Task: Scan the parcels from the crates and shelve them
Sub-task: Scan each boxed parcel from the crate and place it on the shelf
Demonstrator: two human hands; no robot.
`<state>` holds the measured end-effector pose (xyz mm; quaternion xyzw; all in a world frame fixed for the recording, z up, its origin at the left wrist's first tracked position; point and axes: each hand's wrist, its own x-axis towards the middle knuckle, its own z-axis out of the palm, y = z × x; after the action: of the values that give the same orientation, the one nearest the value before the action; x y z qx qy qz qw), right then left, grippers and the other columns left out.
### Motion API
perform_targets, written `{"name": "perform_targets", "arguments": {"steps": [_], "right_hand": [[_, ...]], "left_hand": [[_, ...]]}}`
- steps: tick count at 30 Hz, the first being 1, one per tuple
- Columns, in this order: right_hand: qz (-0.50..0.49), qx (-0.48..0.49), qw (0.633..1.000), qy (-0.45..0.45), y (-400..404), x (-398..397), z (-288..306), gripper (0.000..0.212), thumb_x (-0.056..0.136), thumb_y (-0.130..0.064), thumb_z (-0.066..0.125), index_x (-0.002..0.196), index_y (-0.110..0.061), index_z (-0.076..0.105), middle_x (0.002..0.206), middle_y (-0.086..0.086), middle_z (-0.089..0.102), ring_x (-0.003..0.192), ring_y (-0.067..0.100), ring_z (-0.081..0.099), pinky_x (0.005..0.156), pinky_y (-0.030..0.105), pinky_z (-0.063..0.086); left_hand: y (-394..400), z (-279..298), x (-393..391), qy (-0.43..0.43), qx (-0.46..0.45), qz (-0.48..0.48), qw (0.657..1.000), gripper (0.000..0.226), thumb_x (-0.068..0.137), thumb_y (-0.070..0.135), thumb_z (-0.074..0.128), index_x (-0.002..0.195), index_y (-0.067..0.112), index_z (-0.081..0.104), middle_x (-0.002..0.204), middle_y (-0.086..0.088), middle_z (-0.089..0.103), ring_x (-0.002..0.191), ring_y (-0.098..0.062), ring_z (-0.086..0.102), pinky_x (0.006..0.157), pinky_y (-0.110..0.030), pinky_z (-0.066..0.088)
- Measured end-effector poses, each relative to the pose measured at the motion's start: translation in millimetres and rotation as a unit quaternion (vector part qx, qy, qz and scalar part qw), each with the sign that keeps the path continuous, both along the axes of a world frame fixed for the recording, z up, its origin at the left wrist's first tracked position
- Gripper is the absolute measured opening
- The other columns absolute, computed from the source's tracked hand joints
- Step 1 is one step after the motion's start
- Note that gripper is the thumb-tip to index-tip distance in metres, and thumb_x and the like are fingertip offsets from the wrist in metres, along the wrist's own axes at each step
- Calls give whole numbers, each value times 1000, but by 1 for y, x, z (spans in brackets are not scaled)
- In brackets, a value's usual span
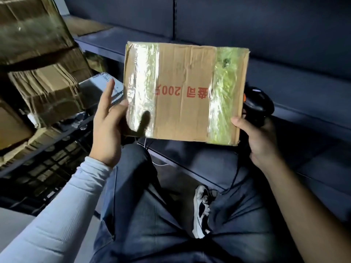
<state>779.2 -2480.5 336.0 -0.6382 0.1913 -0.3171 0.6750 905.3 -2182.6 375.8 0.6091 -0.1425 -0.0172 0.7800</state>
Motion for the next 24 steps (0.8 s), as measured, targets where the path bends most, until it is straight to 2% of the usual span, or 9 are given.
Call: {"name": "perform_targets", "arguments": {"steps": [3, 5, 10, 14, 16, 18, 21, 22, 24], "right_hand": [[6, -12, 1000, 0, -1, 1, -6, 39, 84, -5, 81, 122, -9, 70, 106, -2, 78, 101, 17, 75, 81, 30, 60], [16, -12, 1000, -6, -3, 1, -11, 40, 82, -4, 82, 120, -10, 71, 108, 0, 77, 104, 22, 74, 86, 35, 60], [81, -28, 996, -15, -12, -1, -15, 39, 82, 7, 76, 110, -20, 75, 110, 4, 77, 107, 28, 73, 90, 42, 59], [107, -17, 994, 6, -17, -1, -12, 32, 80, 6, 77, 104, -16, 73, 95, 3, 75, 82, 23, 73, 58, 31, 54], [110, -9, 994, 14, -18, -1, -9, 32, 82, 6, 74, 108, -11, 71, 92, 3, 74, 76, 22, 71, 50, 28, 51], [125, 11, 992, 19, -21, 0, -8, 27, 81, -2, 75, 105, -12, 71, 88, 4, 71, 69, 23, 67, 46, 28, 49], [136, 108, 984, 48, -23, 2, -5, 23, 73, -28, 77, 95, -23, 73, 88, 1, 66, 74, 21, 63, 40, 27, 46], [139, 118, 981, 62, -23, 3, -4, 32, 69, -37, 82, 97, -23, 74, 91, 2, 67, 79, 21, 64, 39, 27, 46], [138, 98, 982, 81, -20, 6, -1, 60, 60, -54, 90, 106, -19, 75, 99, 8, 67, 84, 27, 65, 40, 27, 45]], "left_hand": [[6, 13, 5, 123, -18, -11, 992, 47, 100, 50, 54, 143, 32, 59, 105, 7, 76, 100, -13, 73, 99, -35, 52], [14, 15, 14, 171, -16, -31, 985, 60, 97, 67, 46, 142, 31, 62, 104, 4, 72, 98, -15, 70, 98, -37, 47], [27, 20, 26, 217, 42, -175, 960, 89, 85, 90, 30, 139, 29, 66, 144, -7, 62, 128, -30, 62, 104, -59, 46], [34, 25, 24, 243, 31, -173, 954, 86, 86, 88, 34, 137, 27, 68, 139, -7, 67, 126, -31, 65, 91, -74, 49], [41, 25, 26, 266, 18, -168, 949, 92, 84, 87, 41, 145, 20, 59, 143, -10, 63, 130, -35, 62, 90, -77, 47], [48, 24, 29, 275, 9, -174, 946, 92, 85, 86, 44, 144, 17, 57, 144, -11, 63, 132, -38, 59, 94, -80, 42], [54, 24, 32, 253, 22, -177, 951, 65, 88, 82, 45, 110, 22, 63, 107, -2, 71, 109, -33, 69, 95, -73, 45], [54, 24, 32, 244, 31, -173, 954, 60, 89, 80, 46, 102, 23, 62, 101, -1, 70, 99, -30, 71, 94, -70, 47], [55, 23, 31, 238, 43, -167, 956, 54, 88, 76, 50, 100, 24, 63, 115, -6, 69, 108, -34, 69, 92, -70, 49]]}}
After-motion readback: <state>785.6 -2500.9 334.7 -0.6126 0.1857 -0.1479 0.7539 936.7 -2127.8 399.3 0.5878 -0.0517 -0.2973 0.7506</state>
